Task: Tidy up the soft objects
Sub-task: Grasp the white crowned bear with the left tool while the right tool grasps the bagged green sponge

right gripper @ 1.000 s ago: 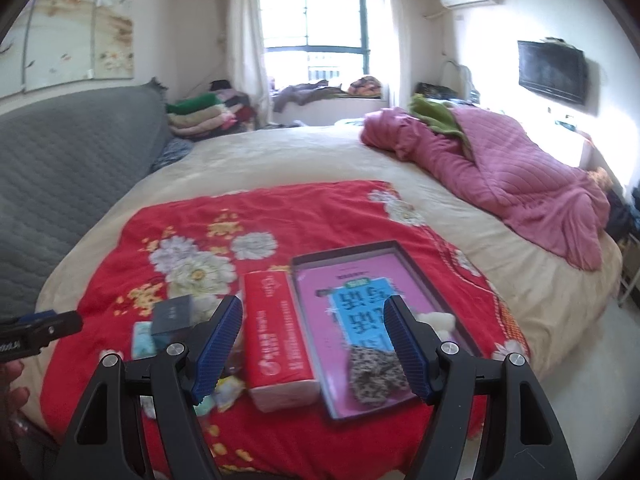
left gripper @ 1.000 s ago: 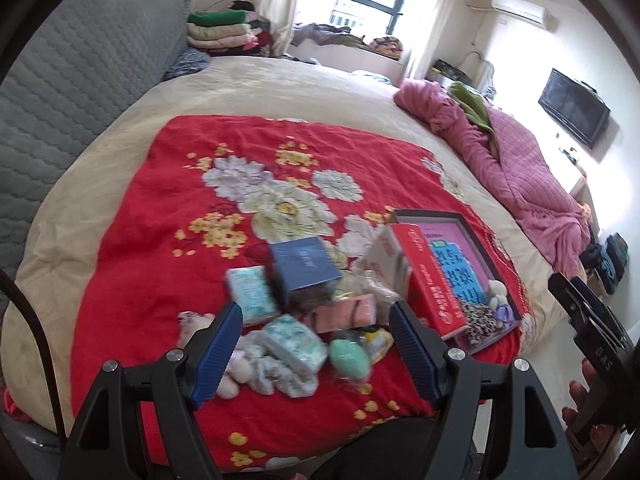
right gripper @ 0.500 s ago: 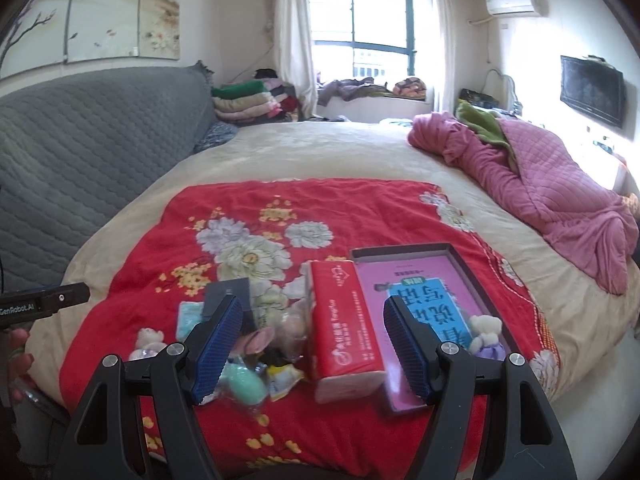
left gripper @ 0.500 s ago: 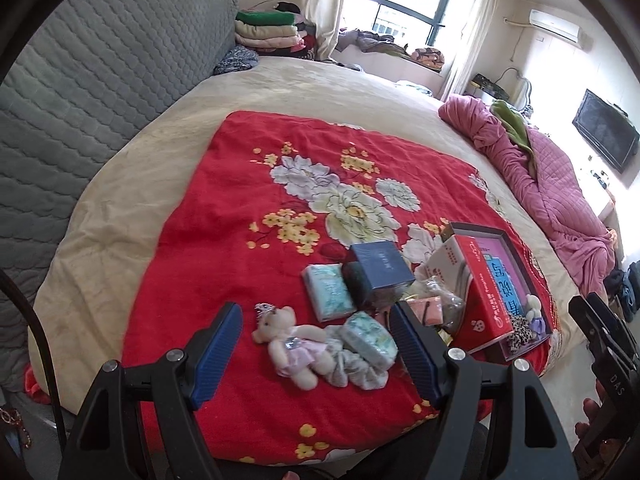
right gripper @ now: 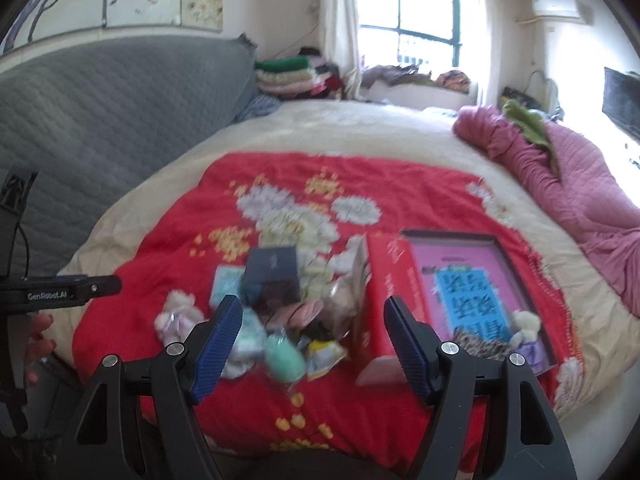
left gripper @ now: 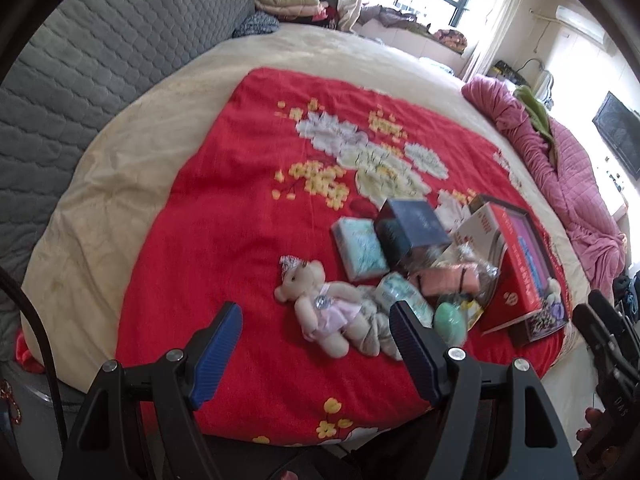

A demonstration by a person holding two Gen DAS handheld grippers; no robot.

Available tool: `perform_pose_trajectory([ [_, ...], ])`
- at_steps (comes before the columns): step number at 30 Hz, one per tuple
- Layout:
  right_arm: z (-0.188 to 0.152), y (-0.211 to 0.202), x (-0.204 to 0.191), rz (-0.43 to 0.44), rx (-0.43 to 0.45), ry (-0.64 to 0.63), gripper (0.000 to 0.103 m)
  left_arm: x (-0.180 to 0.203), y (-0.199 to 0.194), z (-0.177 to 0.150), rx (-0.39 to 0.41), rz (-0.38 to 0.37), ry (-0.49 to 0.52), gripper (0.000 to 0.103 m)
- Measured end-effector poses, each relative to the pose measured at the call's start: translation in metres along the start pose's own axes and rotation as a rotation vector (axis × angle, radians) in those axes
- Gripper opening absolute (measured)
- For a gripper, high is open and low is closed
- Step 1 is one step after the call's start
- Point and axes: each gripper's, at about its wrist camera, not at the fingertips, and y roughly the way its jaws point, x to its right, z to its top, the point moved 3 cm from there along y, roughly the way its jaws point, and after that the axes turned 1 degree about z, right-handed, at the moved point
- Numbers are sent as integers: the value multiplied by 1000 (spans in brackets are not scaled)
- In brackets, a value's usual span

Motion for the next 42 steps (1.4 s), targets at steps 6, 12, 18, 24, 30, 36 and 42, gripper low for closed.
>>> perform_pose_trajectory([
  [6, -28, 33, -11, 16, -100, -45, 74, -7, 23, -10, -50, -1, -26, 75],
  [12, -49, 60, -26, 21, -167, -130, 74, -15, 44, -17, -102, 10, -60, 75],
  [18, -61, 83, -33, 12, -218, -186, 74, -21, 71, -21, -164, -7, -117, 75],
  [24, -65, 102, -29, 8, -251, -191, 74, -26, 101, -22, -209, -35, -195, 75],
  [30, -66, 123, -36, -19, -269, -264, 74, -30, 122, -17, -239, -82, -262, 75],
  [36, -70, 142, -43, -85, -277, -346, 74, -33, 135, -10, -242, -93, -301, 76],
  [42, -70, 151, -46, -89, -278, -375, 56, -32, 143, -6, -244, -81, -305, 75],
])
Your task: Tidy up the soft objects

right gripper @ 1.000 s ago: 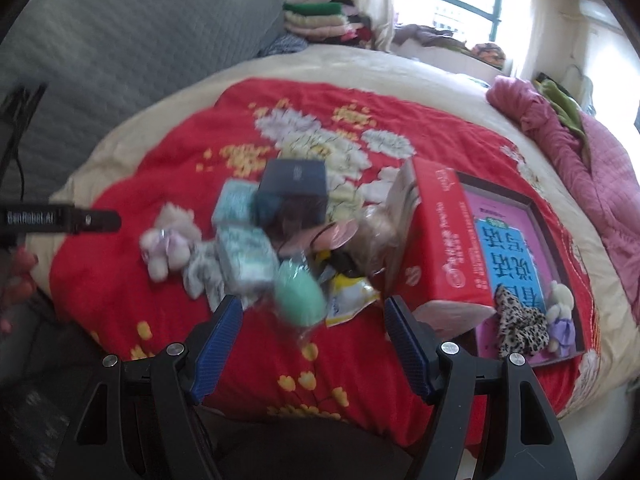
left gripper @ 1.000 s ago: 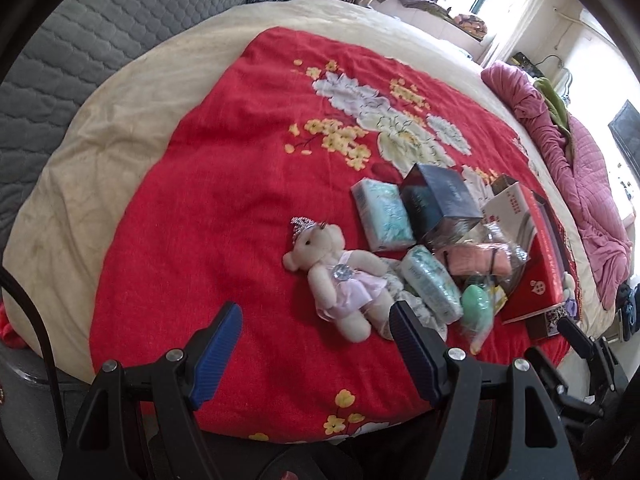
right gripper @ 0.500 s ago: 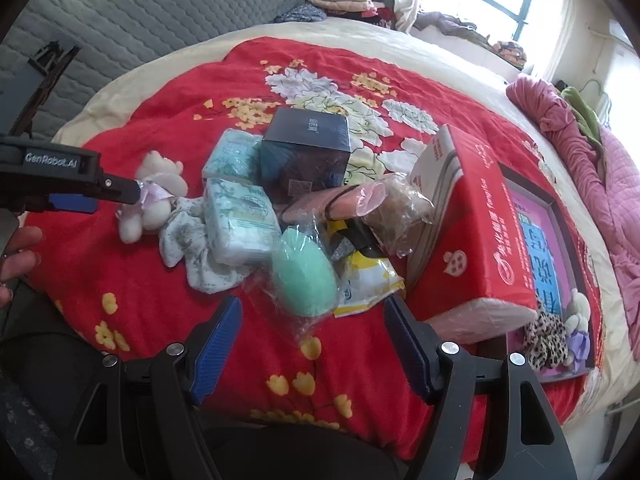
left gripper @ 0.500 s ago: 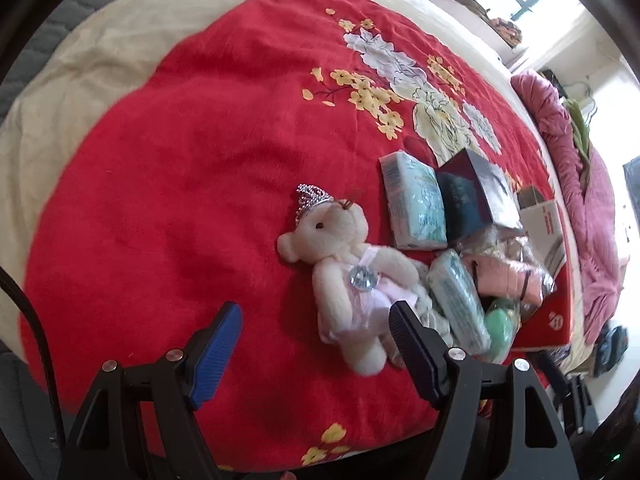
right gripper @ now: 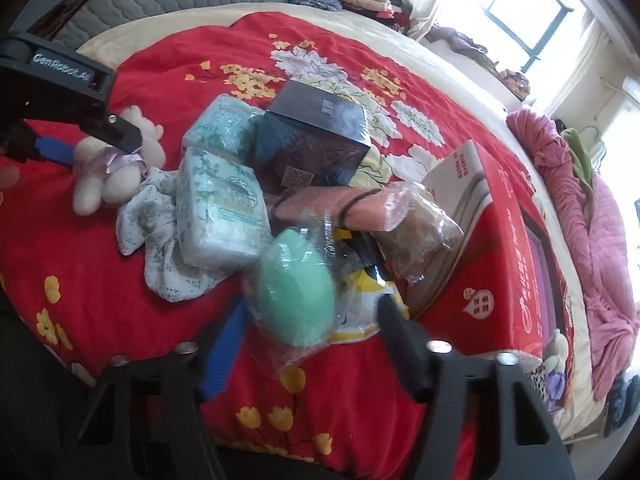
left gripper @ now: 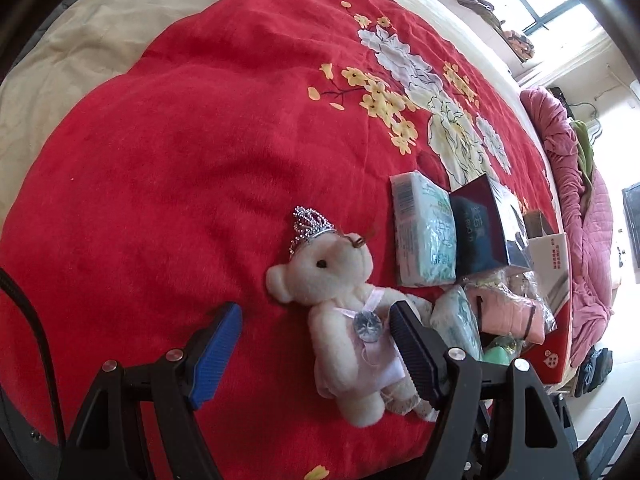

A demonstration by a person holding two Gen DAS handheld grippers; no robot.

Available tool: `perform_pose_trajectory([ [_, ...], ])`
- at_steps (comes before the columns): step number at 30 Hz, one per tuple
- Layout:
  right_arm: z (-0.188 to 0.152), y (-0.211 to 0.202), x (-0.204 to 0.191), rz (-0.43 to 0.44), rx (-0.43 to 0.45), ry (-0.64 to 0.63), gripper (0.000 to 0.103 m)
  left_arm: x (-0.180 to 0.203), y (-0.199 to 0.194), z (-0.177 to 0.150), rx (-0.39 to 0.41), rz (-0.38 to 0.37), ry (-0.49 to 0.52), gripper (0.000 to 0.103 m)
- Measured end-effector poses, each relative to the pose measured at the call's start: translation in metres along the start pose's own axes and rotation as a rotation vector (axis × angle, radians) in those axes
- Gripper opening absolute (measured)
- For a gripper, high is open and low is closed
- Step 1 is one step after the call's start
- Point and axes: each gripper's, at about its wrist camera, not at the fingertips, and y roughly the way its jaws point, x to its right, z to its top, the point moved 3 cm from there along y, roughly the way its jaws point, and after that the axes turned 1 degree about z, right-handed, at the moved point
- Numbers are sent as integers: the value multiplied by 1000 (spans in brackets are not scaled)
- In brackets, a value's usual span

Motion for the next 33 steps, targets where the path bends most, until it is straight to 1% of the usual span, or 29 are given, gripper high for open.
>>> perform_pose_trajectory([
  [1, 0, 1, -1, 9, -2, -7, 50, 1, 2, 1, 0, 1, -2, 76],
  [2, 0, 3, -3, 13, -4, -14, 47, 0, 2, 0, -1, 2, -5, 76],
  [6, 1, 2, -2, 30, 7, 1, 43, 1, 7, 2, 0, -6, -18, 76],
  [11, 2, -7, 12, 83, 45, 85, 41, 3, 11, 5, 2, -24, -30, 75],
  [12, 2, -10, 15, 98, 54, 104, 41, 4, 12, 5, -1, -32, -33, 70],
  [13, 2, -12, 17, 113, 61, 120, 41, 4, 11, 6, 0, -46, -42, 56],
  [15, 0, -17, 21, 141, 74, 152, 41, 1, 13, 7, -17, -130, -88, 44],
  [16, 0, -19, 22, 148, 80, 161, 41, -2, 14, 8, -21, -159, -116, 43],
  [20, 0, -26, 24, 177, 102, 194, 41, -6, 12, 7, -11, -193, -137, 37],
  [23, 0, -31, 25, 196, 114, 212, 41, -1, 4, 7, 22, -188, -114, 35],
  [26, -1, -35, 26, 203, 123, 225, 41, 8, -8, 4, 51, -186, -62, 34],
  [30, -2, -42, 29, 207, 145, 247, 41, 22, -24, -2, 102, -139, 22, 33],
  [33, -3, -46, 33, 211, 157, 266, 41, 26, -35, -4, 128, -130, 43, 32],
])
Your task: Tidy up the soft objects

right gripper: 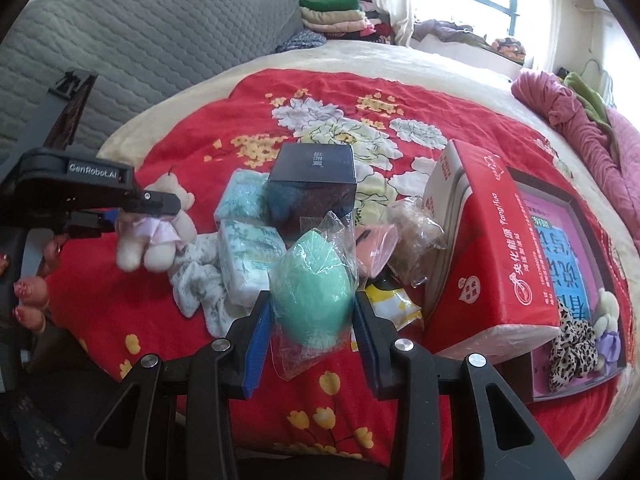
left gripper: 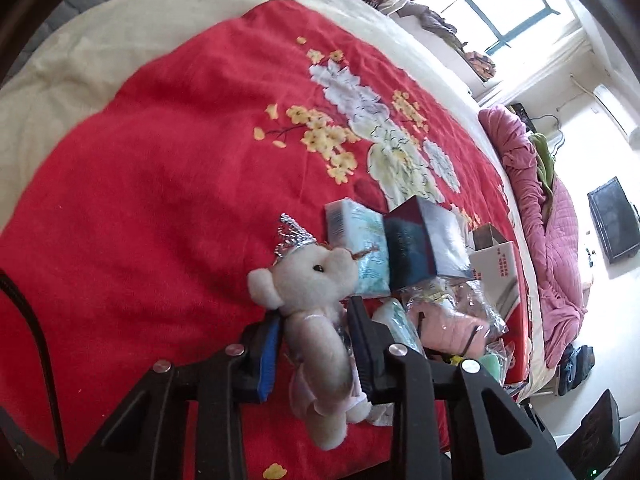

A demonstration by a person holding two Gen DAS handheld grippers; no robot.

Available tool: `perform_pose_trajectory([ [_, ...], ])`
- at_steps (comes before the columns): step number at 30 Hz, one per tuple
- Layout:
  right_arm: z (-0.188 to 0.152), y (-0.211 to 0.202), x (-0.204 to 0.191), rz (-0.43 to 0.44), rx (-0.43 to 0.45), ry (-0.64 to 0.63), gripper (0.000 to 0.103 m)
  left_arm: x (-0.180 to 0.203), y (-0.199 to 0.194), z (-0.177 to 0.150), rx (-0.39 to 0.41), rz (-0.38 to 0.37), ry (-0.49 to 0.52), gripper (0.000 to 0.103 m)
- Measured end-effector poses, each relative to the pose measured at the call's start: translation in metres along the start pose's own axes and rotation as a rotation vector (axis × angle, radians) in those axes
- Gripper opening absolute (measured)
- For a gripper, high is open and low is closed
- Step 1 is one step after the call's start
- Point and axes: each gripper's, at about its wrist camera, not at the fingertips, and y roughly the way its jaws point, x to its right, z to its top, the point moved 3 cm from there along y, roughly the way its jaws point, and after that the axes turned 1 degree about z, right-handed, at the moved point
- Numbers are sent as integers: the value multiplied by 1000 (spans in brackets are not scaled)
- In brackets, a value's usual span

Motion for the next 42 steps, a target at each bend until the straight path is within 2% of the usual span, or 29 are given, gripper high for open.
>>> perform_pose_trajectory([
  [4, -1, -3, 3, 11, 2, 21, 41, -4, -8, 5, 26, 11, -2, 32],
  [9, -2, -7, 6, 17, 7, 41, 41, -18, -3, 9, 21, 19, -38, 32],
  [15, 0, -13, 10, 22, 26, 67, 41, -19, -7, 5, 28, 12, -30, 26],
  [20, 2, -21, 14, 26, 55, 86, 41, 3, -30, 3, 90, -21, 40, 26],
  [27, 5, -37, 16, 5, 98, 93, 41, 39, -62, 1, 164, -10, 143, 26],
  [42, 14, -82, 35, -8, 203, 161, 41, 93, -90, -16, 198, -24, 264, 26],
])
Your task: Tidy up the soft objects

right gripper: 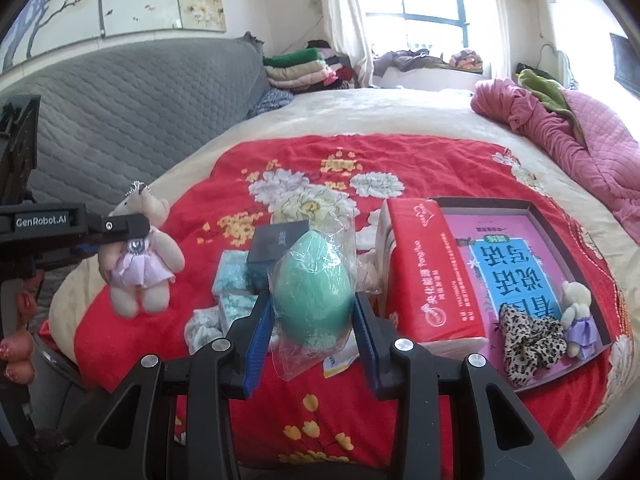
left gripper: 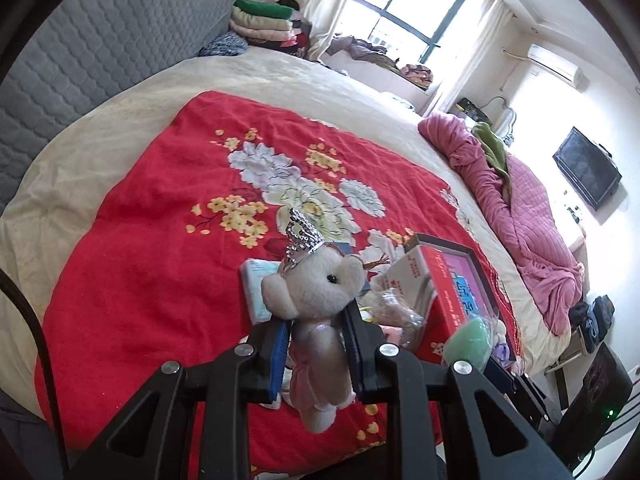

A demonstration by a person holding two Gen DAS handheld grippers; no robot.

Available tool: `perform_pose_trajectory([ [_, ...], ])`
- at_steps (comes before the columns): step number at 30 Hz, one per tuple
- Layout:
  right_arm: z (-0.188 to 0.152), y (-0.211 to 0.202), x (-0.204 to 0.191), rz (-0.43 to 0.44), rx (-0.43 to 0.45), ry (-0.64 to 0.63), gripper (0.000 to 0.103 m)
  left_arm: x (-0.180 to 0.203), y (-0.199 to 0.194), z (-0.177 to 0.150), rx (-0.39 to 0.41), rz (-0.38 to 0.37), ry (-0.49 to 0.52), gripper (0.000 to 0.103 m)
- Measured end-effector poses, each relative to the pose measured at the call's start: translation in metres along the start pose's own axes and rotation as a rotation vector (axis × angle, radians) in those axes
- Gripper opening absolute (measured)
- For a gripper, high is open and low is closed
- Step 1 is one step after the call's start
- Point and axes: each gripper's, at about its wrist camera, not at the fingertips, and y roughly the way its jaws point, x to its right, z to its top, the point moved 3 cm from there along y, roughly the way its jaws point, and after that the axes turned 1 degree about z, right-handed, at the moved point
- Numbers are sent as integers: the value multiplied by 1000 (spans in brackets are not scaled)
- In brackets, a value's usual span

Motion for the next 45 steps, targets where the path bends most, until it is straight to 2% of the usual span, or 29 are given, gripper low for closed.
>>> perform_pose_trajectory([
  [13, 15, -41, 30, -49, 93, 64, 41, 65, -13, 0, 22, -40, 100, 26],
  [30, 24, -81, 77, -146, 167, 131, 41, 163, -4, -1, 18, -104, 265, 26],
  [45, 19, -106, 131, -231, 213, 211, 41, 214, 6, -12, 0, -150, 338, 26],
])
